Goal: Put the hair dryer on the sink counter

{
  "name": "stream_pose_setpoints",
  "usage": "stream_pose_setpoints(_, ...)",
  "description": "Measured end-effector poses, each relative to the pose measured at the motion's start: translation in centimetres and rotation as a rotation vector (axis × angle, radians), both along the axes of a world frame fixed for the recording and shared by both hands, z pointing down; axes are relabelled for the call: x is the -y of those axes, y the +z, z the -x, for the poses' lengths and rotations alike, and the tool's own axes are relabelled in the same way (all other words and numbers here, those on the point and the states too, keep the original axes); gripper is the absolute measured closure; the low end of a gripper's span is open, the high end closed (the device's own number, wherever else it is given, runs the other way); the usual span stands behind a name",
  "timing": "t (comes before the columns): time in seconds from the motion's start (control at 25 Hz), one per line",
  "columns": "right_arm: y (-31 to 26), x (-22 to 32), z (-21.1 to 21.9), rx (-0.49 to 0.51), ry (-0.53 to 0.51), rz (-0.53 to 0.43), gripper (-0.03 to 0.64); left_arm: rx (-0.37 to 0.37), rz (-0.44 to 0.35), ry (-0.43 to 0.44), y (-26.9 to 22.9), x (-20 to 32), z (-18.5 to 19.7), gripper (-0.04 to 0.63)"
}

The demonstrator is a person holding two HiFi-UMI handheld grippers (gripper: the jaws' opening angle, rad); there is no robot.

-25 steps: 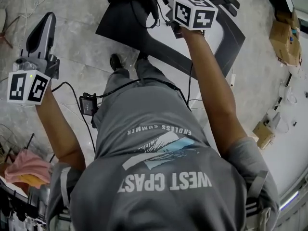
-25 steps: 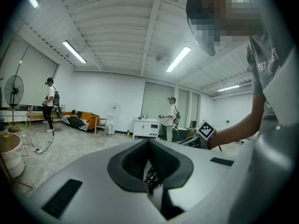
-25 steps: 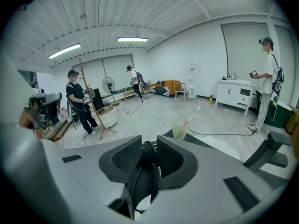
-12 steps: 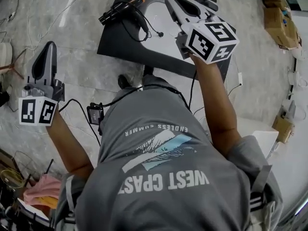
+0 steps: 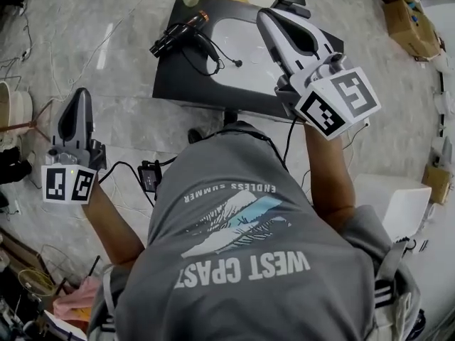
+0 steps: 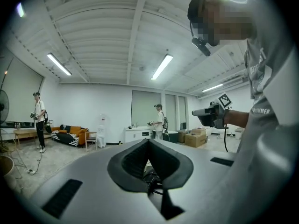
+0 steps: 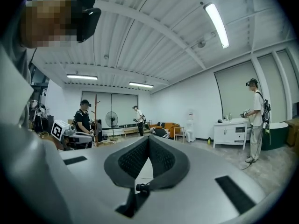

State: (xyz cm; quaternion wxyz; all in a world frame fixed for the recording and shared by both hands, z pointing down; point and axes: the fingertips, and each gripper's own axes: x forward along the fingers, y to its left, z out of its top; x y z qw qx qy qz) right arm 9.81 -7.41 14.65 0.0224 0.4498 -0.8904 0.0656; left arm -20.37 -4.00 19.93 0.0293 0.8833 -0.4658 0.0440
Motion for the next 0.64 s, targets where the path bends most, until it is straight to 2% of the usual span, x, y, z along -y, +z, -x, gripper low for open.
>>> stream_pose_setpoints(0.28, -1.4, -2.3, -0.8, 0.015, 0.013, -0.031, 0.589, 0.004, -0.025, 0.023, -0.9, -0.9, -0.8, 0.580)
stream_pose_setpoints(0.64, -0.9, -1.6, -0.4, 0.016, 0.027, -0.019, 0.589, 0.004, -0.027, 0.020, -0.5, 0.2, 0.2, 0.580)
